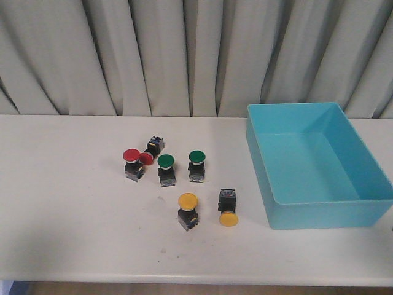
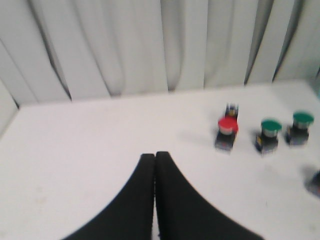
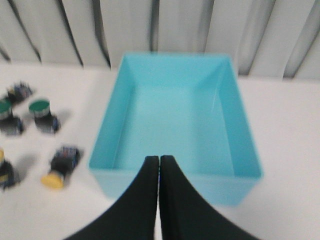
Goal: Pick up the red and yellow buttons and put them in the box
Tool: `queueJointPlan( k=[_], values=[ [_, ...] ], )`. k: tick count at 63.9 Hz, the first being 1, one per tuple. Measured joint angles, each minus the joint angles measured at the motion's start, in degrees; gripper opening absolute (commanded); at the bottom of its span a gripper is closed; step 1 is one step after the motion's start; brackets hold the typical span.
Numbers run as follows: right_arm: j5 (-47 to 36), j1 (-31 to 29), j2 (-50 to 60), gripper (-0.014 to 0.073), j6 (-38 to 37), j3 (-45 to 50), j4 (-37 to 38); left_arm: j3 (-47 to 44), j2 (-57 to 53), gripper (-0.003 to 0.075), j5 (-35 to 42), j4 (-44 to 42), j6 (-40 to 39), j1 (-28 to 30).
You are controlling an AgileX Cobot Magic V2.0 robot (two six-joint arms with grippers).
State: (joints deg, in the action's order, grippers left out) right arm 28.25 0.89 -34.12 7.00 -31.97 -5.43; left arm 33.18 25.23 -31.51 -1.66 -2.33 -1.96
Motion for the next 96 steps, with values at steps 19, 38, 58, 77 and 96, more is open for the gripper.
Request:
queueJointPlan(
  k=[19,38,58,77,96],
  values=[
    [3.5,0.0,-4.1,0.0001,0.0,0.0,-0.4,-7.0,0.1,-0.0002,-1.7,0.0,0.0,0.0],
    [6.9,0.0,-4.3,0.022,0.0,0.0,0.3,-7.8,0.1,0.031,-2.4,0.0,0.0,0.0],
    [9.4,0.0,-4.3,0.051,0.0,0.0,0.6,-7.8,0.1,0.0579,-2.5,0.0,0.2,0.0],
    [9.8,0.0,-4.3,0.0502,0.0,0.0,0.6,-5.3,1.4,0.054,-4.1,1.2,4.1,-1.3],
    [9.8,0.0,-4.3,0.0474,0.0,0.0,0.6,5.0,12.0,0.0538,-9.1,2.5,10.2,-10.6]
  ],
)
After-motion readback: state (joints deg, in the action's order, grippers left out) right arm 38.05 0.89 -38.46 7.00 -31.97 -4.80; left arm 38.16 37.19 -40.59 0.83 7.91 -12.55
